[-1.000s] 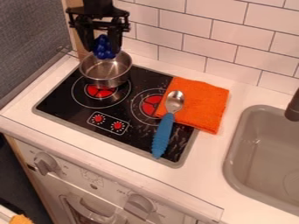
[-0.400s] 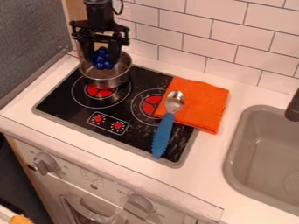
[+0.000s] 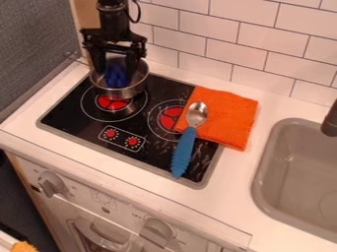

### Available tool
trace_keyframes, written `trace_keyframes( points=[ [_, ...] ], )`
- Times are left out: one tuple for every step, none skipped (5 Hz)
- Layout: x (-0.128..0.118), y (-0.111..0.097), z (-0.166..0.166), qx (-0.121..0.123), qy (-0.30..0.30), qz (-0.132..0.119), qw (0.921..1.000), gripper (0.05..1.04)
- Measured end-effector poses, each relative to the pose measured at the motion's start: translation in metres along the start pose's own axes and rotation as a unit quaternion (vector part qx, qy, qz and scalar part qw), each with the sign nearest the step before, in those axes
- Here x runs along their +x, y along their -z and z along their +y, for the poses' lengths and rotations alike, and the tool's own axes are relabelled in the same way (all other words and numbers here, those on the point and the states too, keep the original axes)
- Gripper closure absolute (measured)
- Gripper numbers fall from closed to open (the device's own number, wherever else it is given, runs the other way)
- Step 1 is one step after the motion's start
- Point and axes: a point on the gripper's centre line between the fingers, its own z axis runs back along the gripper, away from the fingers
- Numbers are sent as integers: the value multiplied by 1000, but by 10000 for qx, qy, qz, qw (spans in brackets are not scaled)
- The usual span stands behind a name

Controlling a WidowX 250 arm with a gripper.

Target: Put blue grapes in silver pot

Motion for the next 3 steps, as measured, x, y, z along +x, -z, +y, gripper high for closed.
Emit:
trace_keyframes(
  points=[
    [-3,-12,-5,-140,140,-122,9997,77],
    [-15,-45,-11,-237,419,-479,9977,83],
    [-32,-56,-33,-250,938,-553,9937,83]
  ],
)
